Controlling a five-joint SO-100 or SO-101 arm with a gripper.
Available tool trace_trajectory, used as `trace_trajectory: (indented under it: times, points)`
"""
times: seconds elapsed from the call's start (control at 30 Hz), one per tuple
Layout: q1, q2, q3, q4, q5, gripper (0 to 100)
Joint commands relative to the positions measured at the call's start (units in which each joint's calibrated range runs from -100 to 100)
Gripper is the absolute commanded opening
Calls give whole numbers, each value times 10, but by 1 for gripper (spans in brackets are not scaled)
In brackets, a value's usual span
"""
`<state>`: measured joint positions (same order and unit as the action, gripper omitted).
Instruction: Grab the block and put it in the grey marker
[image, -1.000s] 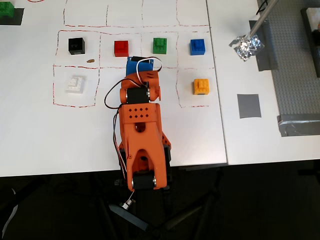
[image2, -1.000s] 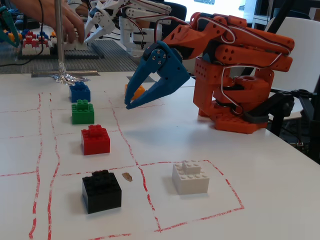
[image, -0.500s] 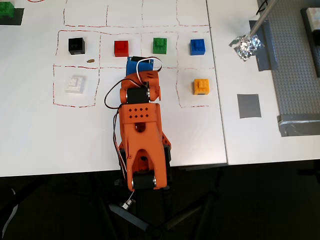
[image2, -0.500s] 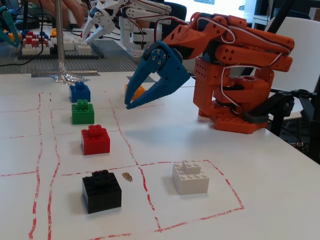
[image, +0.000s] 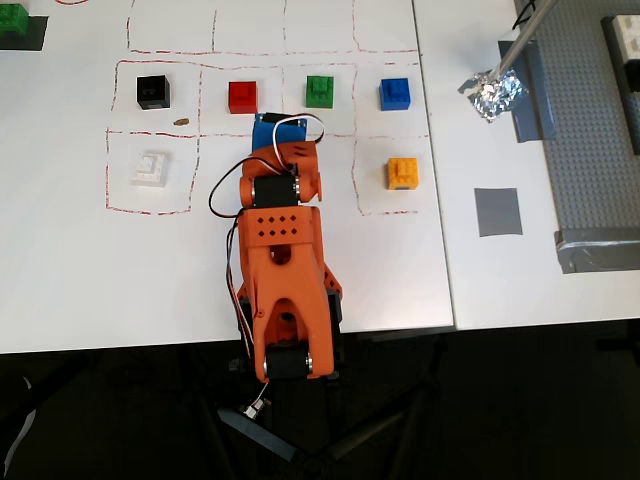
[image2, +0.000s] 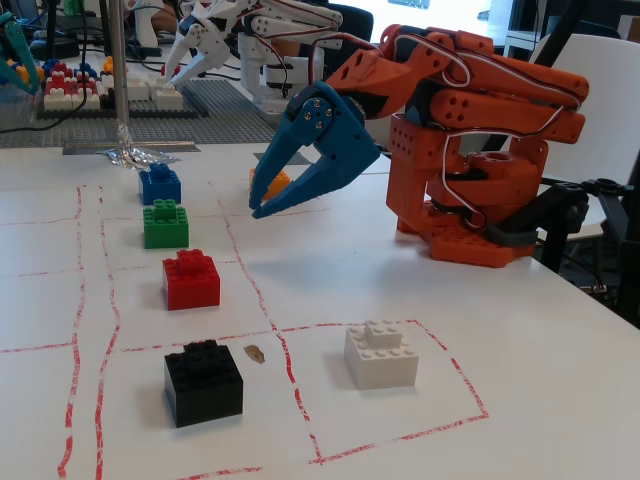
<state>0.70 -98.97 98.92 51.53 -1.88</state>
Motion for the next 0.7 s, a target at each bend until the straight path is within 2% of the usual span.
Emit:
trace_trajectory:
  times: [0.0,0.67]
  points:
    - [1,-6,9,-3,-3,0]
    - [8,-6,9,-3,-13,0]
